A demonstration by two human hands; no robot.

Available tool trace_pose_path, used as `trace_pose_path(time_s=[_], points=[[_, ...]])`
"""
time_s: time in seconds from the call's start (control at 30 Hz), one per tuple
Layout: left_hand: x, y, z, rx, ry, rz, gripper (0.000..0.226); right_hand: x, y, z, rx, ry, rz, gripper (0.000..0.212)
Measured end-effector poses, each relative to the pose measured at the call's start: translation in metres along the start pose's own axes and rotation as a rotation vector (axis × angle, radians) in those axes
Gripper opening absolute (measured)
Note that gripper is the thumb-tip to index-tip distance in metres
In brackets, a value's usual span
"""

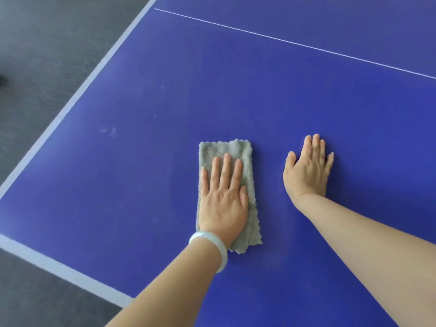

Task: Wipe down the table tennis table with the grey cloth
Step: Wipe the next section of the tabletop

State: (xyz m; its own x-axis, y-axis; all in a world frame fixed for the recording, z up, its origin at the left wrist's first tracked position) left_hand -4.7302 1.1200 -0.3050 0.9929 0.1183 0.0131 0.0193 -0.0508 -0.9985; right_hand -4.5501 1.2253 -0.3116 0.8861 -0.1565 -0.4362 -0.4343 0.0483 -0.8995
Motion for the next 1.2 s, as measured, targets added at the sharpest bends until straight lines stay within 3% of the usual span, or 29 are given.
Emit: trace_pose_path(time_s=[0.1,0.23,0.3,0.4,0.47,0.53,0.7,0.8,0.87,0.93,1.0,1.07,1.13,1.2], points=[[0.042,0.005,-0.073,0.003,0.262,-0.018,0.063,0.001,0.000,0.000,0.008,-0.008,0.021,0.061],[0.008,0.007,-0.090,0.006,0.436,0.025,0.062,0.002,0.000,0.001,0.012,-0.010,0.024,0.060],[-0.034,0.005,-0.063,0.017,0.331,0.075,0.062,0.002,0.000,0.001,0.009,-0.012,0.006,0.060],[-0.090,0.001,-0.028,-0.015,0.018,0.070,0.060,0.001,0.001,0.002,0.010,-0.009,0.001,0.061],[-0.088,0.002,-0.027,-0.027,-0.155,0.057,0.061,0.001,0.002,0.002,0.013,-0.007,0.001,0.061],[-0.055,0.003,-0.044,-0.014,-0.220,0.057,0.062,0.001,0.002,0.002,0.010,-0.006,0.002,0.061],[0.042,0.009,-0.136,0.009,0.206,-0.020,0.064,0.002,0.002,0.003,0.007,-0.017,0.010,0.061],[0.018,0.009,-0.144,-0.017,0.425,0.024,0.065,0.002,0.001,0.003,0.010,-0.023,0.014,0.061],[-0.025,0.007,-0.130,-0.020,0.480,0.081,0.066,0.002,0.002,0.003,0.007,-0.024,0.012,0.061],[-0.078,0.004,-0.106,-0.024,0.326,0.101,0.062,0.002,0.002,0.002,0.005,-0.025,0.011,0.062],[-0.115,0.001,-0.091,-0.031,0.024,0.086,0.060,0.002,0.002,0.002,0.007,-0.021,0.010,0.062],[-0.107,0.003,-0.091,-0.040,-0.210,0.087,0.062,0.002,0.002,0.002,0.006,-0.018,0.011,0.062],[-0.060,0.007,-0.104,-0.047,-0.247,0.076,0.064,0.001,0.001,0.003,0.005,-0.017,0.012,0.062],[0.005,0.008,-0.124,-0.042,-0.071,0.048,0.066,0.002,0.002,0.003,0.005,-0.018,0.015,0.062]])
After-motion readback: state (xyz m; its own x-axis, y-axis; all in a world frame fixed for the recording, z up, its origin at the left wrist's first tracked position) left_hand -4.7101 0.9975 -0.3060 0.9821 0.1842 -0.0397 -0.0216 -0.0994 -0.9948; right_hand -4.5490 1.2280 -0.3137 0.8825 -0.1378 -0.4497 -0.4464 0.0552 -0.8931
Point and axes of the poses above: each hand's wrist, its own z-axis towards the middle knuckle, its own y-axis out of the palm, x = y × z, the point moved 5 cm from there along z, towards the middle knuckle, and after that the axes turned 14 degrees about z, right-handed, at the moved point
